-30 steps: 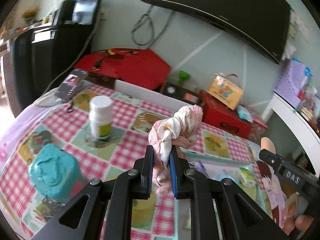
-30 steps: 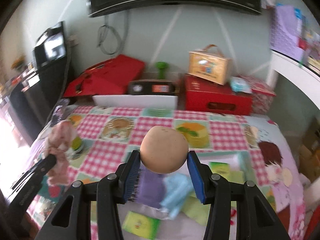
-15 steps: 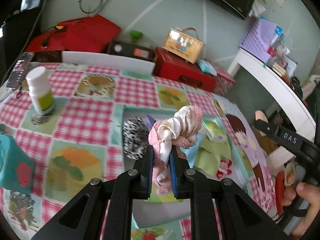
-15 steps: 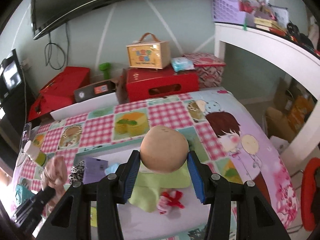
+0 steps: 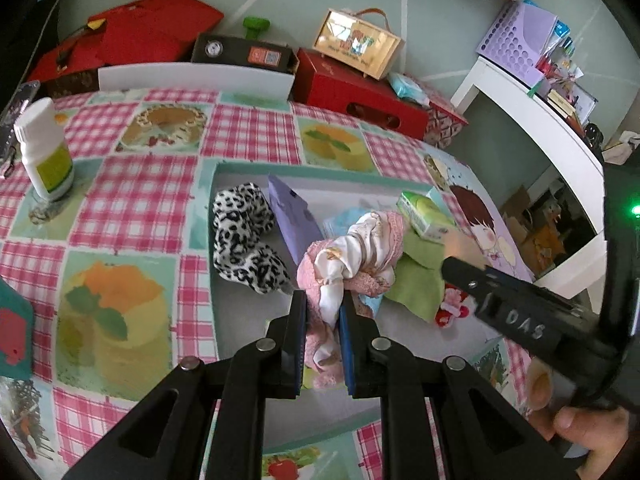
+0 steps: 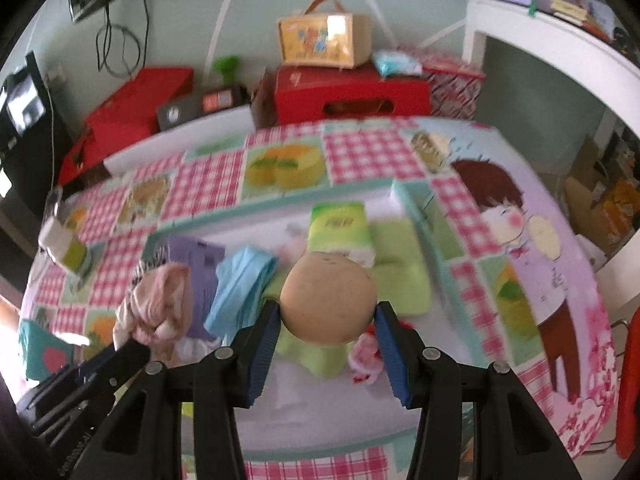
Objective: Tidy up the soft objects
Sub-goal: 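Carry the pink cloth in the left tool while the right tool carries the ball over the tray, then open the left tool to drop the pink cloth while the right tool drops the ball into the tray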
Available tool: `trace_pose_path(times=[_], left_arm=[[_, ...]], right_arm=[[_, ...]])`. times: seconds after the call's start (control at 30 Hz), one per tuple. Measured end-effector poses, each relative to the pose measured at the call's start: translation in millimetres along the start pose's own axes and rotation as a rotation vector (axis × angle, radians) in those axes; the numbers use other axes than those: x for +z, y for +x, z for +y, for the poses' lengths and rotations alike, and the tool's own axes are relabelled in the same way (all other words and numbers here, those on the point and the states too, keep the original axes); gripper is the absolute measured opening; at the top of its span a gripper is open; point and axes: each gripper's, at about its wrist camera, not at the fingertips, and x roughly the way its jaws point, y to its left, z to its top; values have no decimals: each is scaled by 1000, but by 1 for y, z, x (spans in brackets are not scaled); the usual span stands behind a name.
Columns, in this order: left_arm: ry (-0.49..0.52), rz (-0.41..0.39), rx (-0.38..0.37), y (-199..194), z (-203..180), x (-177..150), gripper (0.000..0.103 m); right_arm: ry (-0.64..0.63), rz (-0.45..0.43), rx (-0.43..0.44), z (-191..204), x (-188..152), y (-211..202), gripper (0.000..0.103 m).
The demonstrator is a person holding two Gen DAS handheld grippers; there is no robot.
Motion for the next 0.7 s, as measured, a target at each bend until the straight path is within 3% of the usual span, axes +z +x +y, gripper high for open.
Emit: trace_pose_path(times=[0.5,0.7], left_arm=[[-34,92,3,17,5,-4,15],[-59,112,-9,18,9,-4,21]], right_arm=[[-42,88,3,11,-12,20,52],[-69,120,-9,17,-15,28,55]])
